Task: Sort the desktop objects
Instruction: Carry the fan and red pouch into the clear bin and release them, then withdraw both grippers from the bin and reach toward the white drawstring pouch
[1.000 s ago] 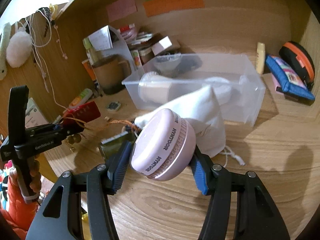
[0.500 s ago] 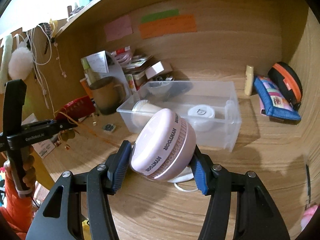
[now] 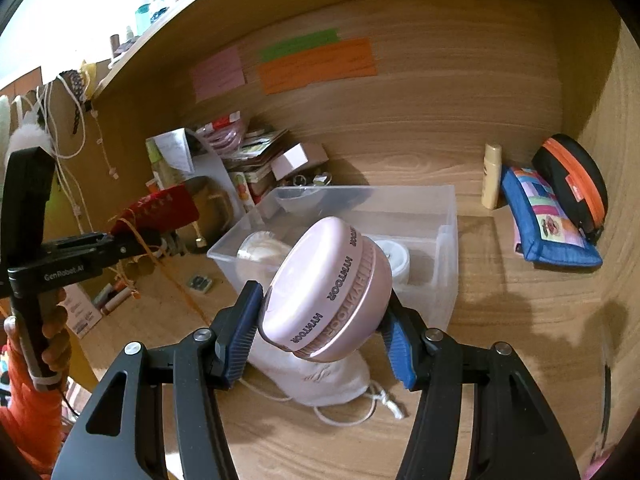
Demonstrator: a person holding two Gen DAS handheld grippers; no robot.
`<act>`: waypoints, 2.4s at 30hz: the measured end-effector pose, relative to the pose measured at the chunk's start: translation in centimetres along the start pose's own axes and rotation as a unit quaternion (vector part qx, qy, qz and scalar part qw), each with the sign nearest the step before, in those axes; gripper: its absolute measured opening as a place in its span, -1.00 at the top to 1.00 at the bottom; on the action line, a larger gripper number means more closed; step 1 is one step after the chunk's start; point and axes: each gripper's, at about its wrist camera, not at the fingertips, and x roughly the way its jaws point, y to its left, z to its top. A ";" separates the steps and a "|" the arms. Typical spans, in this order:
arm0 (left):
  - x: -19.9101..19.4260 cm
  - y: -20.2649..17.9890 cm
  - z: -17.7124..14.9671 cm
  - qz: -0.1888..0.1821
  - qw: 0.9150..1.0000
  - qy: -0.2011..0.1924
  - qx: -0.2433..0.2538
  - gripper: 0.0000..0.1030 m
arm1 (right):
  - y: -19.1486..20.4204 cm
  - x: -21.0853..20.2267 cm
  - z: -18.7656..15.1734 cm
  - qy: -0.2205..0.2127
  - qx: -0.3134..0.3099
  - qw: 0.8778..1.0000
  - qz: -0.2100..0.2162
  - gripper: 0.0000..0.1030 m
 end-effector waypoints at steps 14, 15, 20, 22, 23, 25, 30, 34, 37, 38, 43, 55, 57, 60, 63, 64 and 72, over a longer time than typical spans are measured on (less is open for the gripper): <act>6.3 -2.2 2.4 -0.035 0.999 0.038 0.018 0.48 | -3.5 4.3 2.6 0.031 0.000 1.000 0.004 -0.04; 6.8 -2.5 2.5 -0.038 0.998 0.041 0.020 0.48 | -3.6 4.7 2.7 0.034 -0.002 0.999 0.003 -0.04; 8.6 -3.4 2.6 -0.049 0.997 0.058 0.032 0.48 | -4.0 6.3 2.9 0.052 -0.012 0.999 0.001 -0.04; 9.2 -3.7 2.6 -0.054 0.996 0.063 0.033 0.48 | -4.1 6.8 3.0 0.057 -0.016 0.998 -0.001 -0.04; 9.5 -3.7 2.6 -0.057 0.996 0.066 0.033 0.48 | -4.1 7.1 3.0 0.059 -0.017 0.998 -0.002 -0.04; 10.0 -3.8 2.5 -0.059 0.995 0.071 0.033 0.48 | -4.2 7.6 3.0 0.064 -0.018 0.998 0.000 -0.04; 11.1 -3.9 2.4 -0.057 0.994 0.085 0.032 0.35 | -4.6 8.6 2.8 0.076 -0.018 0.997 0.001 -0.04; 11.1 -4.1 2.4 -0.055 0.995 0.080 0.038 -0.04 | -4.4 9.0 2.9 0.080 -0.025 0.996 0.001 -0.04; 11.2 -4.5 2.4 -0.052 0.995 0.076 0.043 -0.34 | -4.2 9.4 3.0 0.086 -0.031 0.996 0.001 -0.04; 11.2 -4.5 2.4 -0.052 0.995 0.076 0.044 -0.36 | -4.2 9.5 3.0 0.089 -0.032 0.996 0.002 -0.04; 11.3 -4.6 2.4 -0.049 0.995 0.078 0.049 -0.43 | -4.1 9.8 3.1 0.092 -0.039 0.995 -0.005 -0.08; 10.4 -4.1 1.7 -0.059 0.994 0.084 0.047 -0.51 | -4.3 10.0 3.3 0.096 -0.045 0.994 -0.015 -0.10; 10.1 -4.1 1.6 -0.058 0.994 0.083 0.049 -0.52 | -4.3 9.8 3.3 0.094 -0.041 0.995 -0.014 -0.11; 9.6 -4.0 1.4 -0.049 0.994 0.080 0.052 -0.57 | -4.4 9.2 3.4 0.088 -0.038 0.995 -0.016 -0.14; 9.0 -3.8 1.3 -0.048 0.995 0.075 0.049 -0.62 | -4.3 8.6 3.5 0.082 -0.037 0.996 -0.020 -0.25; 8.7 -3.8 1.3 -0.049 0.995 0.074 0.047 -0.62 | -4.3 8.3 3.5 0.080 -0.037 0.996 -0.021 -0.25; 6.1 -2.8 1.0 -0.030 0.997 0.057 0.037 -0.78 | -3.8 6.1 3.5 0.065 -0.030 0.997 -0.025 -0.37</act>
